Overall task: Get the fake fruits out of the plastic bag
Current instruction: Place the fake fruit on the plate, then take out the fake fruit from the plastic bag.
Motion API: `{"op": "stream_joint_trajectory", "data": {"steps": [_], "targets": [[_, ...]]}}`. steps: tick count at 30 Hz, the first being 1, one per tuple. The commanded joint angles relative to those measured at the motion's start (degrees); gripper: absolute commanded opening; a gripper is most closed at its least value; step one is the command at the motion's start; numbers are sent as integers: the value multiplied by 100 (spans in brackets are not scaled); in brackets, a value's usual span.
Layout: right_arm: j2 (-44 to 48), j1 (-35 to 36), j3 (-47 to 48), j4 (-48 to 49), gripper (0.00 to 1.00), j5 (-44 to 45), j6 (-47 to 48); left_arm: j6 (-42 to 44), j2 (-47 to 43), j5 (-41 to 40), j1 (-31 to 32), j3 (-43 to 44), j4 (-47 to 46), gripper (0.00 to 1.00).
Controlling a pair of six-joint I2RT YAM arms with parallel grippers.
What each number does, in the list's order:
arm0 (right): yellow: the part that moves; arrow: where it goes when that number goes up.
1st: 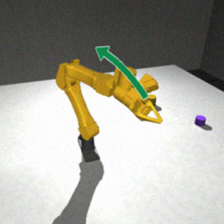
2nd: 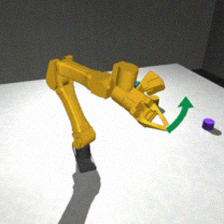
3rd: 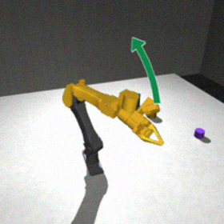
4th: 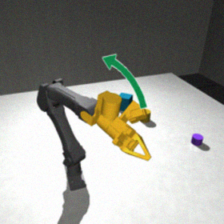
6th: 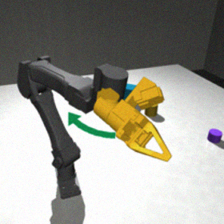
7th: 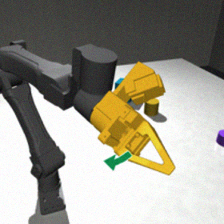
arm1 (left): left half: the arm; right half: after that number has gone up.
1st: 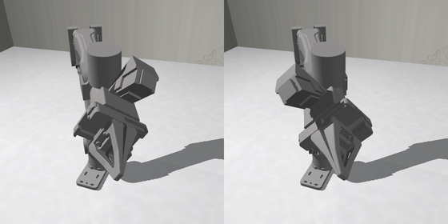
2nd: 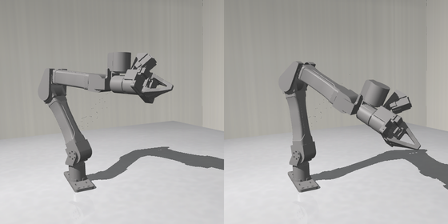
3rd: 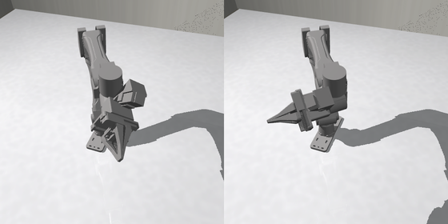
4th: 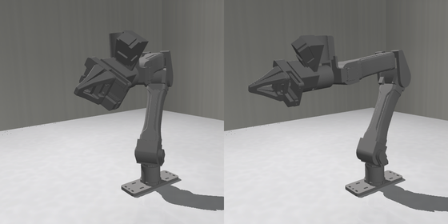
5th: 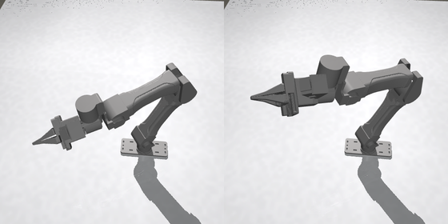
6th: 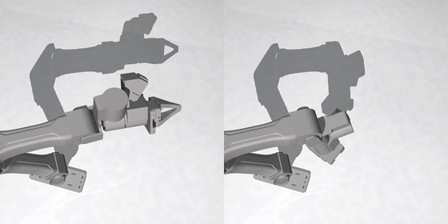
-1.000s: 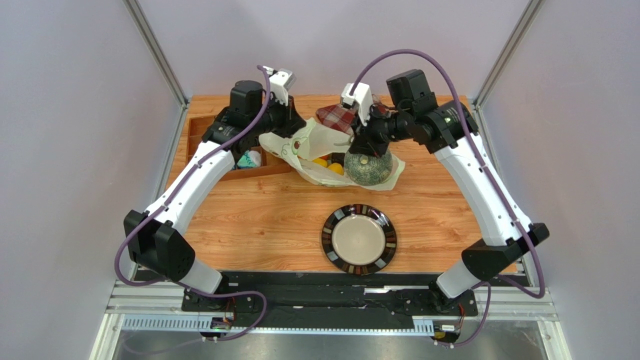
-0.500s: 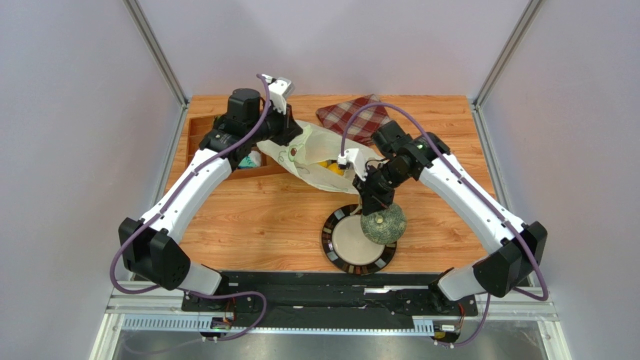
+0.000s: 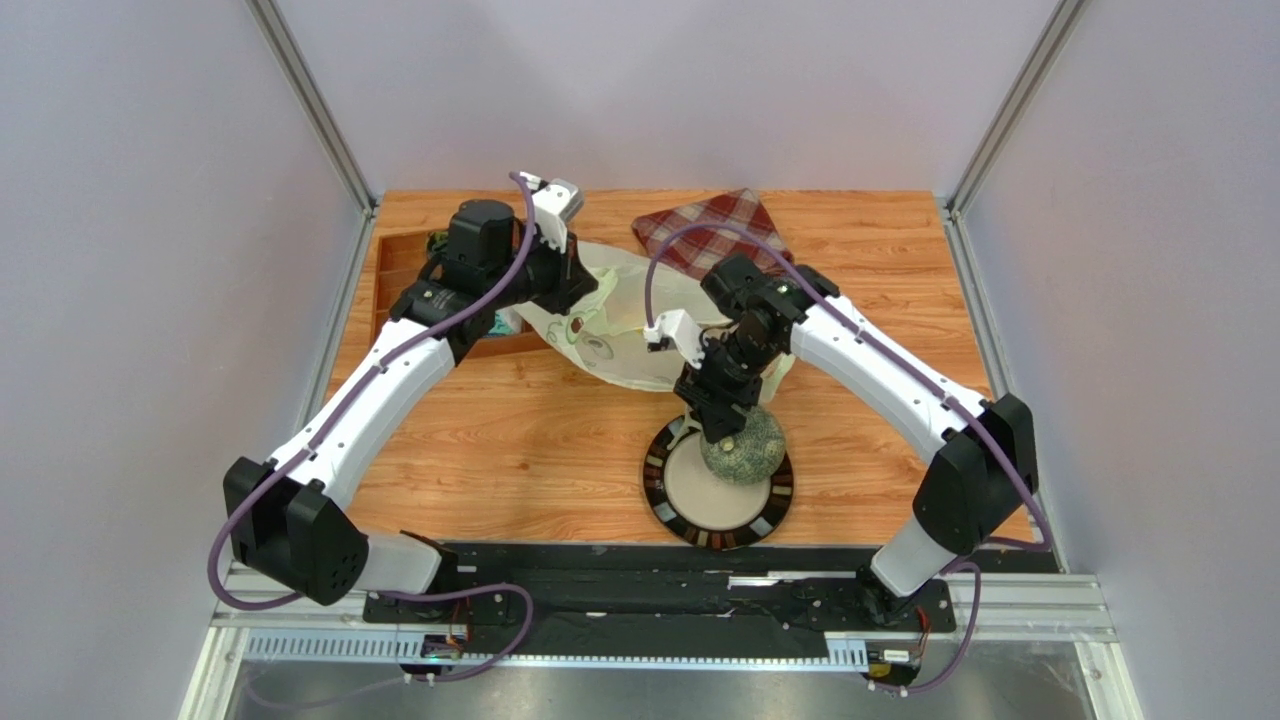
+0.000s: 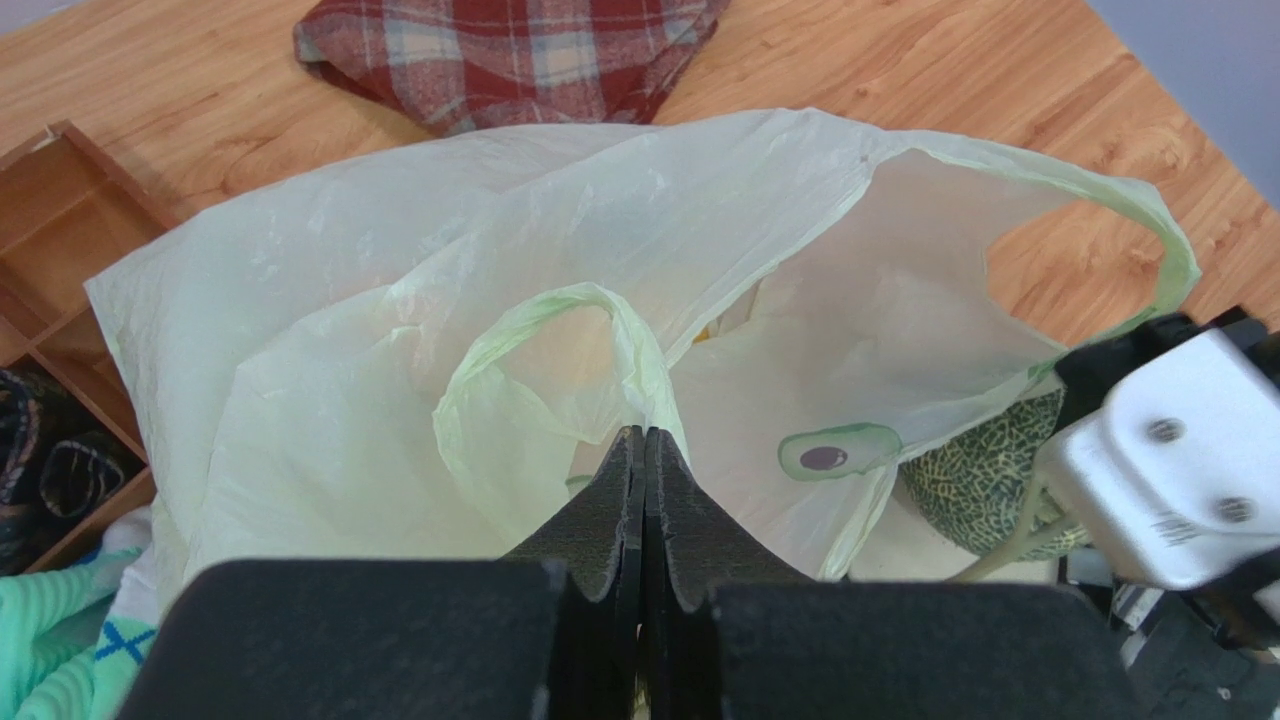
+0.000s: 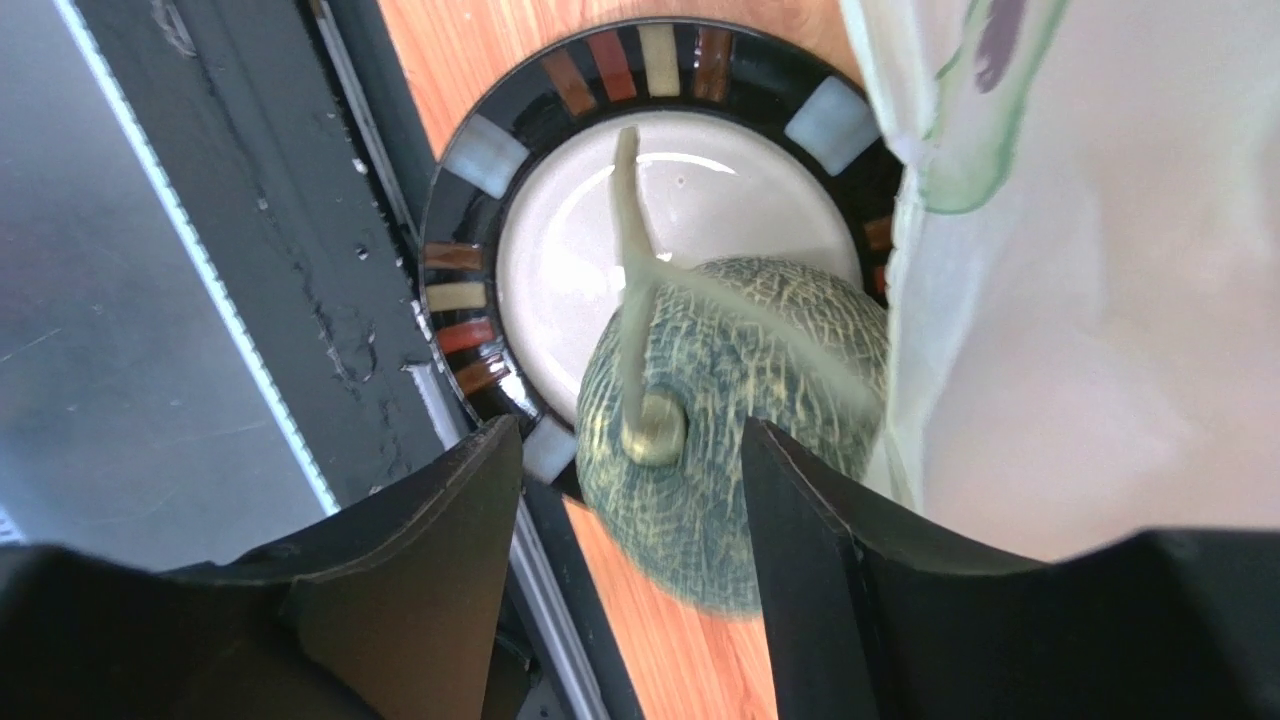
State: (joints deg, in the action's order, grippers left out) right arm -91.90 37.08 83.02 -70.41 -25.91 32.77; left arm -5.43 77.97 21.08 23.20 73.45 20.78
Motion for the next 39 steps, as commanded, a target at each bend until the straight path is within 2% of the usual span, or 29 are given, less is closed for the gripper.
{"op": "stream_joint_trajectory", "data": {"steps": [1,3,5,8,12,15,18,28,33,39], "targets": [[41,19,1723,-534,59,-291,-113,78,-274,107,-17,-155,-56,0],[14,10,2486,-702,57,-432,-183,16,-361,115,-17,-304,-74,0],[58,10,2640,-379,56,-406,-280,-19,-423,159,-17,-410,-100,0],[93,10,2193,436,49,39,-368,-81,-555,221,-17,-586,-109,0],[-222,-8,1533,1055,39,753,0,-125,-704,291,-17,-709,-74,0],[-704,-43,1418,1424,33,1228,115,-73,-766,318,-17,-744,-30,0],[-1371,-78,1751,1530,28,1413,-16,-72,-827,326,-26,-806,-21,0],[-2999,-210,3183,1557,26,2099,-746,-98,-775,493,-53,-832,128,0],[-3404,-271,3501,1548,28,2310,-746,-90,-740,643,-53,-876,242,0],[-3660,-272,3695,1329,30,1985,-597,-72,-670,643,-53,-832,287,0]]}}
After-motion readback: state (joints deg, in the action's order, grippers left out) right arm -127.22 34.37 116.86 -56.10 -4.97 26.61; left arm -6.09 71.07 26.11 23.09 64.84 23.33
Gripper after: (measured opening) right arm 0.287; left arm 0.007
